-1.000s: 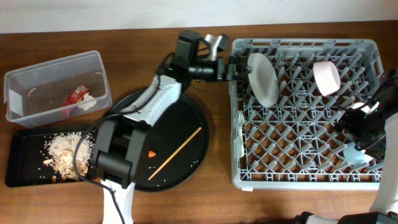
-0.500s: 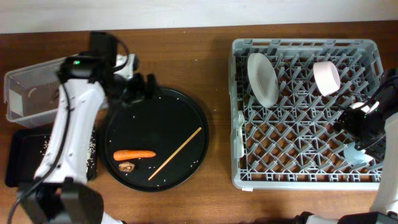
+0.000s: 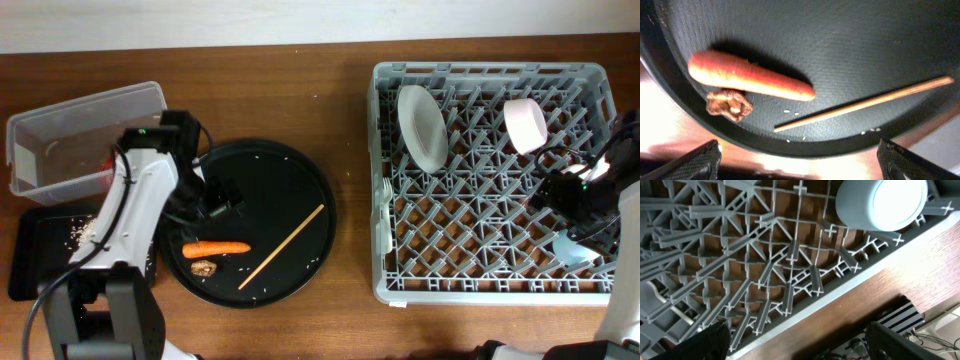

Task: Sort waste into correct bins and load items into the dishwasher rack
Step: 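Return the left gripper to the round tray and grasp the carrot, then carry the carrot left and drop it onto the black rectangular tray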

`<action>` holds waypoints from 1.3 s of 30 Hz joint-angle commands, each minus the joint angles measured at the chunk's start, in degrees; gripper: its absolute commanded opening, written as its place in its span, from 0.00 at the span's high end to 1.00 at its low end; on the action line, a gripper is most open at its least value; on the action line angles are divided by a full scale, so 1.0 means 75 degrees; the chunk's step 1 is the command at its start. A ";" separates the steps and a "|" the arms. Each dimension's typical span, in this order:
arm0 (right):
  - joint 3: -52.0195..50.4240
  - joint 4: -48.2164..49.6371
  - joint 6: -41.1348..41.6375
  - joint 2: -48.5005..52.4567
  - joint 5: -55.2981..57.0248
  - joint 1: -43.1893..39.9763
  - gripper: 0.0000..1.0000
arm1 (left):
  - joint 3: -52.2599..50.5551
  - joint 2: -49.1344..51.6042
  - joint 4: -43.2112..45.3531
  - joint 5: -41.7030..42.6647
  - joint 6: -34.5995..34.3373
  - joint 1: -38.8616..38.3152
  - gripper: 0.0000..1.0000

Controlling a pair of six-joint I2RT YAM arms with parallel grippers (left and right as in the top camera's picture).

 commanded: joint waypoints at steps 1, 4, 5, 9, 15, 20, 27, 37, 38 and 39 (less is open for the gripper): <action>0.0085 0.0000 -0.0073 -0.0023 -0.0026 -0.0006 0.11 | -0.1052 0.0029 0.0804 0.0163 -0.1233 0.0026 0.01; 0.0085 0.0003 -0.0073 -0.0023 -0.0047 -0.0006 0.11 | -0.1716 0.0029 0.1425 0.0160 -0.1422 0.0026 0.02; 0.0085 0.0003 -0.0073 -0.0023 -0.0061 -0.0006 0.11 | -0.1877 0.0029 0.1553 0.0154 -0.1498 0.0026 0.02; 0.0085 0.0000 -0.0076 -0.0023 -0.0108 -0.0006 0.11 | -0.2535 0.0029 0.2582 0.0012 -0.1521 0.0026 0.02; 0.0085 -0.0003 -0.0076 -0.0023 -0.0108 -0.0006 0.11 | -0.3153 0.0029 0.3893 -0.0312 -0.1521 0.0026 0.11; 0.0085 -0.0003 -0.0076 -0.0023 -0.0108 -0.0006 0.11 | -0.3150 0.0029 0.4048 -0.0778 -0.1518 0.0026 0.41; 0.0085 -0.0029 -0.0076 -0.0023 -0.0108 -0.0006 0.11 | -0.3150 0.0029 0.4234 -0.1192 -0.1518 0.0026 0.68; 0.0085 -0.0029 -0.0076 -0.0023 -0.0105 -0.0006 0.11 | -0.2792 -0.0259 0.3719 -0.1198 -0.0874 0.0026 1.00; 0.0085 -0.0029 -0.0079 -0.0023 -0.0105 -0.0006 0.11 | -0.2646 -0.0408 0.3558 -0.1198 -0.0638 0.0026 1.00; 0.0085 -0.0029 -0.0079 -0.0023 -0.0105 -0.0006 0.11 | -0.2489 -0.0571 0.3369 -0.1227 -0.0440 0.0026 1.00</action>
